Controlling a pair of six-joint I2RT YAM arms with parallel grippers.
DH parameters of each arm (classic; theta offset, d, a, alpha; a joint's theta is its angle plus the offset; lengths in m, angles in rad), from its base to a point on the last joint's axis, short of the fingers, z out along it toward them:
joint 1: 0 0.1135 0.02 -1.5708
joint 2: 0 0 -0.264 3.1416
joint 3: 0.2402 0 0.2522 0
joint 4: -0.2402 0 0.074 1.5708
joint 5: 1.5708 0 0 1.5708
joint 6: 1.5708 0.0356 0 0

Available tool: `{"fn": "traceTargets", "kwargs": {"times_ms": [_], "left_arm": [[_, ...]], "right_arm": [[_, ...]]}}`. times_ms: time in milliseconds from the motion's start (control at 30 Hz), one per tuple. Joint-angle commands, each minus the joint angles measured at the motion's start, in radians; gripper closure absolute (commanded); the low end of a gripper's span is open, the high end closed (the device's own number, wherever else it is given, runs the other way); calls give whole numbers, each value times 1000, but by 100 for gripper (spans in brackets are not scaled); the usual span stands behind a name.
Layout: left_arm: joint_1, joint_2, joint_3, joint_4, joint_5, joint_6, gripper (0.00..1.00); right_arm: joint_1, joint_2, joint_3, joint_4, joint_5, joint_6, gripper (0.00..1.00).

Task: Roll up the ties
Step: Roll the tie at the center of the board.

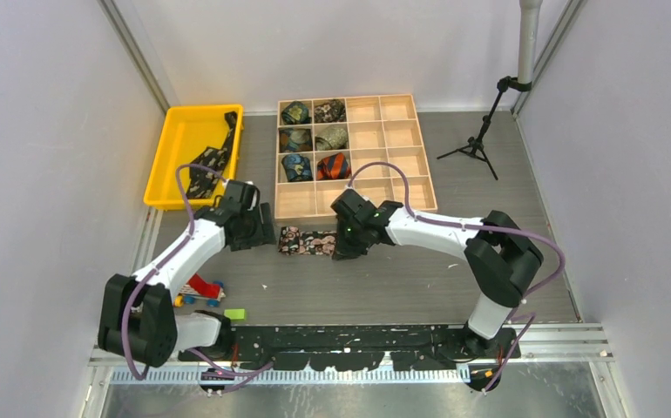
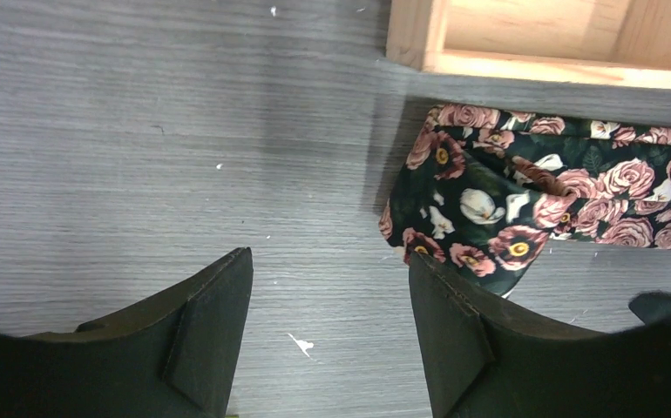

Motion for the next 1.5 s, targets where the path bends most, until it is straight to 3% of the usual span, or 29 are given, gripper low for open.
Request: {"fn": "traceTargets", "kwargs": {"times_ms": [0,233,500,933,1467], "left_arm": [[24,-97,-53,136,58,-36,33],[33,-196,-81,96,-36,-48,33],[50,-279,-145,126,-49,-54,33],[52,-305,-180,183,2,-45,34],[52,-253,-259,410,203,-33,28]], "right_arm": [[37,-48,104,30,-71,-64,82],[83,97,339,44,-76,-37,77],[90,256,514,25,-82,-31,80],[42,307,508,1,-69,-72,84],[7,291,410,24,-73,-87,86]]}}
